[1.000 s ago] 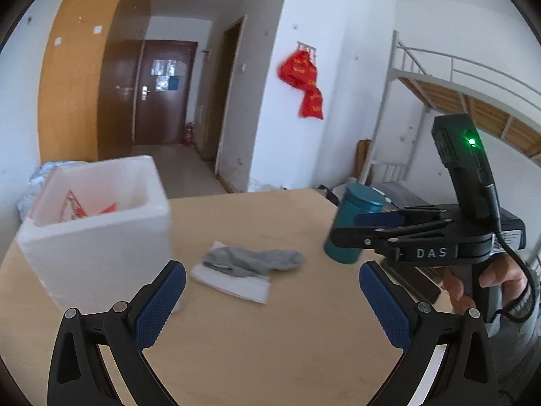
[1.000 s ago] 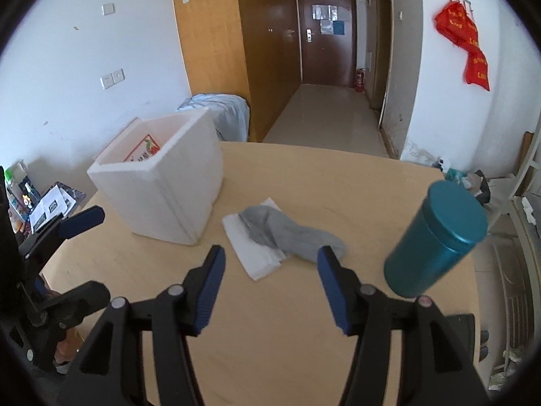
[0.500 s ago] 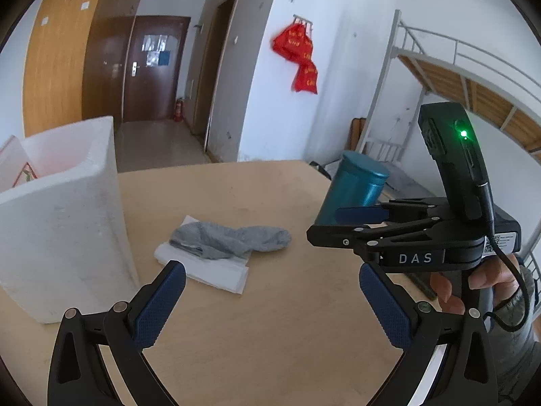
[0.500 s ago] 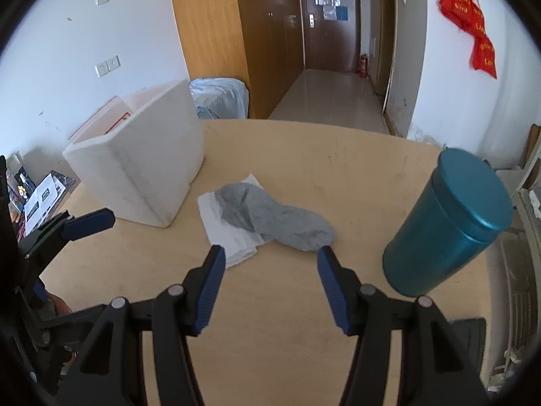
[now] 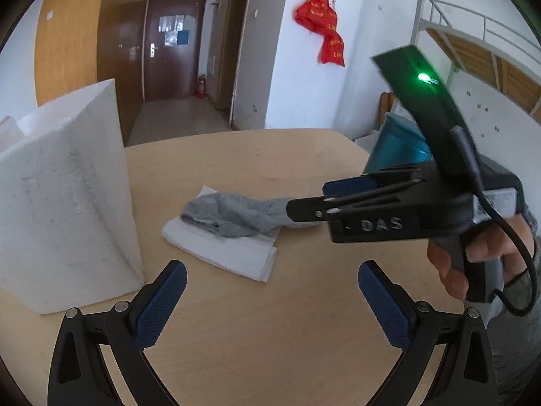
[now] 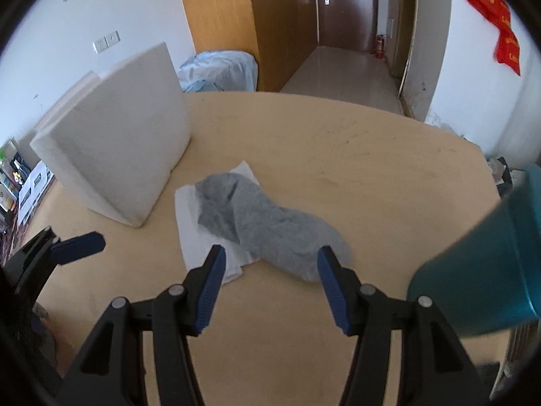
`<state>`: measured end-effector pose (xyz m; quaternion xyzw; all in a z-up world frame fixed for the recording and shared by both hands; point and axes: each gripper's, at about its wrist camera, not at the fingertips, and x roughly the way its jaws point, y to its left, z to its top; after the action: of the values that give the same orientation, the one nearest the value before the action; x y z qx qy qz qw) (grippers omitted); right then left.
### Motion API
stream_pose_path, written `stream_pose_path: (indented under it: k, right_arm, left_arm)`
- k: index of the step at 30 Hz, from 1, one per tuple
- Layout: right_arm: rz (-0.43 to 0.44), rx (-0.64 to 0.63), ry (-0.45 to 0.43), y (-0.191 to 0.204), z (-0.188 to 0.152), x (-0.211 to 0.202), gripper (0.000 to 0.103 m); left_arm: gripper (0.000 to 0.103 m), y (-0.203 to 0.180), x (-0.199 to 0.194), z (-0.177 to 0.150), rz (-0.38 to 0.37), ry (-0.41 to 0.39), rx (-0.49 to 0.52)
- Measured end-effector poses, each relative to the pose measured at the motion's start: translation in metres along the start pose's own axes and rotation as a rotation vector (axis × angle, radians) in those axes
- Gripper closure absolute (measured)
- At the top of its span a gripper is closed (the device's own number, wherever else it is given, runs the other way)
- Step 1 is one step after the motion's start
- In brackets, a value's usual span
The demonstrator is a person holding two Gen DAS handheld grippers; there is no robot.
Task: Organize soft objects
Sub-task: 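Close the right tool on the grey sock while the left tool grasps the white paper towel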
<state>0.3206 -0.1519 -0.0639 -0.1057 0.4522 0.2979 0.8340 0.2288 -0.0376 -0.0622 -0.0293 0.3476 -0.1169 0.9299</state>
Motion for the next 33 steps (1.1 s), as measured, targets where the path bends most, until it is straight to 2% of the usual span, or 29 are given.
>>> stream_pose_path:
  k: [2, 9, 20, 24, 27, 30, 33]
  right_arm:
    - [0.014, -0.001, 0.014, -0.002, 0.002, 0.008, 0.042]
    - [-0.022, -0.014, 0.031, -0.009, 0.003, 0.022, 0.042]
    - [-0.048, -0.033, 0.059, -0.016, 0.005, 0.038, 0.043]
    - [-0.086, -0.031, 0.079, -0.018, 0.003, 0.041, 0.073]
    - [-0.108, -0.02, 0.093, -0.022, 0.0, 0.035, 0.089]
    - [-0.174, -0.007, 0.075, -0.025, -0.007, 0.021, 0.098]
    - [-0.189, 0.03, 0.041, -0.029, -0.015, 0.0, 0.098]
  left_arm:
    - [0.002, 0.004, 0.0, 0.0, 0.015, -0.008, -0.008]
    - [0.002, 0.014, 0.012, 0.004, 0.057, 0.013, -0.029]
    - [0.002, 0.022, 0.027, 0.01, 0.038, 0.064, -0.06]
    - [0.002, 0.022, 0.028, 0.012, 0.044, 0.071, -0.062]
    - [0.002, 0.022, 0.03, 0.013, 0.05, 0.076, -0.066]
    - [0.002, 0.02, 0.034, 0.015, 0.064, 0.081, -0.055]
    - [0.002, 0.017, 0.039, 0.017, 0.062, 0.089, -0.046]
